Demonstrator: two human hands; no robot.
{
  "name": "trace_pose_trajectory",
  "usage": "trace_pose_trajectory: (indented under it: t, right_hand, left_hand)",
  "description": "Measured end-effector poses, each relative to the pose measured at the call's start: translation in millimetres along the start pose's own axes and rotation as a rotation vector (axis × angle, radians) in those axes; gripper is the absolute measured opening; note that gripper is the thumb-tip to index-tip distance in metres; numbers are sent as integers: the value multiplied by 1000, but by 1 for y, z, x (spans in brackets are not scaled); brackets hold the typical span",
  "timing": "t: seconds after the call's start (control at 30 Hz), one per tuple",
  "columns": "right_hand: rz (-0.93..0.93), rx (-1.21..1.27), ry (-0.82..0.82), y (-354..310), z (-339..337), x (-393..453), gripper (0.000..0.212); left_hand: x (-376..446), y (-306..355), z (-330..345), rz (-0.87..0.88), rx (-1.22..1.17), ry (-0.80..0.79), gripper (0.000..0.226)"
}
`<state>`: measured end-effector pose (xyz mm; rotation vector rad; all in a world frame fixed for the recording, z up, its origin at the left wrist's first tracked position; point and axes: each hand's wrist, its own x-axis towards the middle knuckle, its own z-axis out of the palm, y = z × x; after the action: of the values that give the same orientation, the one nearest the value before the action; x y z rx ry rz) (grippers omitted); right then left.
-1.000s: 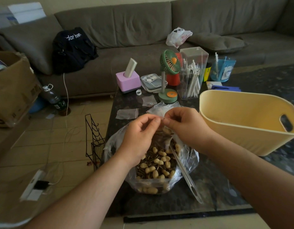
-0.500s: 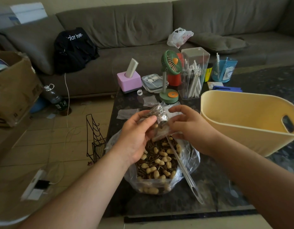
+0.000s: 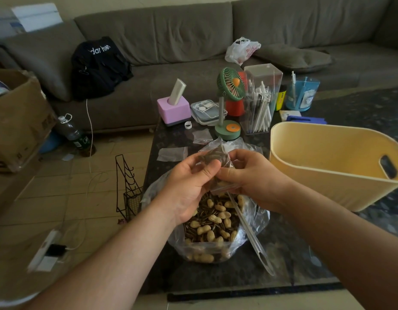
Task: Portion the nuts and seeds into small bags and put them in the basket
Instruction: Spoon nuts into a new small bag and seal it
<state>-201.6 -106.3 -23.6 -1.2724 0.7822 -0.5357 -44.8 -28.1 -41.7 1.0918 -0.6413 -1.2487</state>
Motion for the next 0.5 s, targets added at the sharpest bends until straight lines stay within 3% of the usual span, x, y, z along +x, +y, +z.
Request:
trace_pose_trajectory:
  t: [0.07,0.3,0.4,0.5]
  right_hand:
    - [-1,17,-57,-1,-3,-2,59]
    - [25,-79,-72,-1,-5,0,50]
    - [26,-68,-79,0,-5,-1,36]
    - [15,-79,-54,-1,-6,0,38]
  left_hand:
    - [1,-1,0,-30,-34,-5,49]
    - [2,1,-3,-48,-77,48,61]
    - [2,-1,-4,-36,-64,22,44]
    - [3,0,-5,-24,-59,10,44]
